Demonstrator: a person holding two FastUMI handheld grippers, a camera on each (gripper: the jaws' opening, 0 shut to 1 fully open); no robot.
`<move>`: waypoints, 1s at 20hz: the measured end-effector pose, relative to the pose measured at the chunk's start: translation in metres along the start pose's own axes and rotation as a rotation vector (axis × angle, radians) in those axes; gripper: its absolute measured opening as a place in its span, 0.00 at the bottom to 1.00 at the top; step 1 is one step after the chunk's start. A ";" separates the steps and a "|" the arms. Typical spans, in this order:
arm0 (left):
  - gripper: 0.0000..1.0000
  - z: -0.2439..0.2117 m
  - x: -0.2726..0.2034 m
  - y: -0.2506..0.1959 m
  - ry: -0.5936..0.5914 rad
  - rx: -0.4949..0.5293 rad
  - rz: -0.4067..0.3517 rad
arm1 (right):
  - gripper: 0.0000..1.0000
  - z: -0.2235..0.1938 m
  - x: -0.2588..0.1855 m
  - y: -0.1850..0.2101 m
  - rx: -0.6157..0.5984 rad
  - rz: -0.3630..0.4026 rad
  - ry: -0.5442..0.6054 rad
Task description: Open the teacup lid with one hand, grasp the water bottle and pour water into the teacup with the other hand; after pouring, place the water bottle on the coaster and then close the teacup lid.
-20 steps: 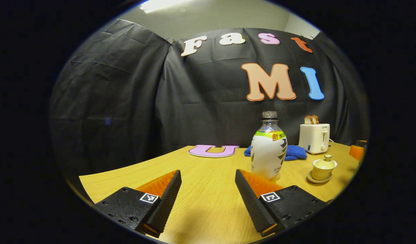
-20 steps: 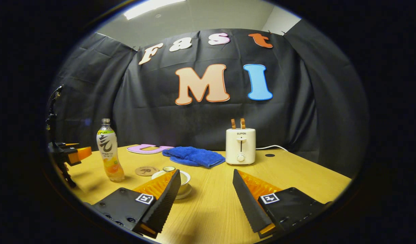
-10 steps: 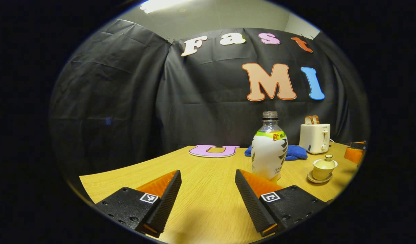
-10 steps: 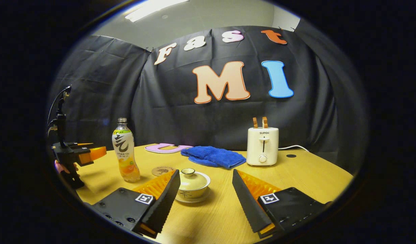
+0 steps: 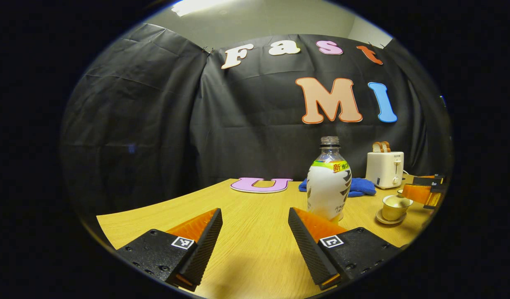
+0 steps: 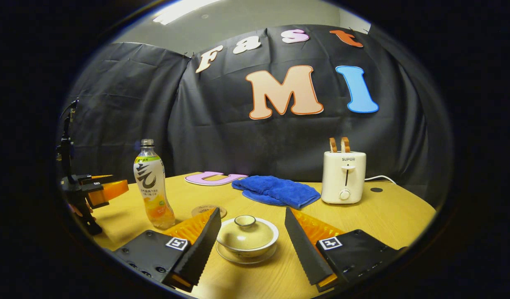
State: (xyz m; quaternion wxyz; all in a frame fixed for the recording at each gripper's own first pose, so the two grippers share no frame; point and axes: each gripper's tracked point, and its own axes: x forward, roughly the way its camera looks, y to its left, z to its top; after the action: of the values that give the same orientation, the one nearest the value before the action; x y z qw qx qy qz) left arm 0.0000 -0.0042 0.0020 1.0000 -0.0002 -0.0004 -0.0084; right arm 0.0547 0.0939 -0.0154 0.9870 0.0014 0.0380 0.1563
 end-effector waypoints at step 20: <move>0.94 0.001 -0.001 -0.001 0.000 -0.001 -0.002 | 0.35 -0.016 0.033 0.011 -0.008 0.022 0.116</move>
State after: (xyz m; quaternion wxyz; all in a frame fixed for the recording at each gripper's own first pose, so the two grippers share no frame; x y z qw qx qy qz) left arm -0.0007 -0.0049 0.0026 1.0000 -0.0006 -0.0002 -0.0095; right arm 0.0812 0.1140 -0.0338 0.9814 -0.0111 0.0943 0.1670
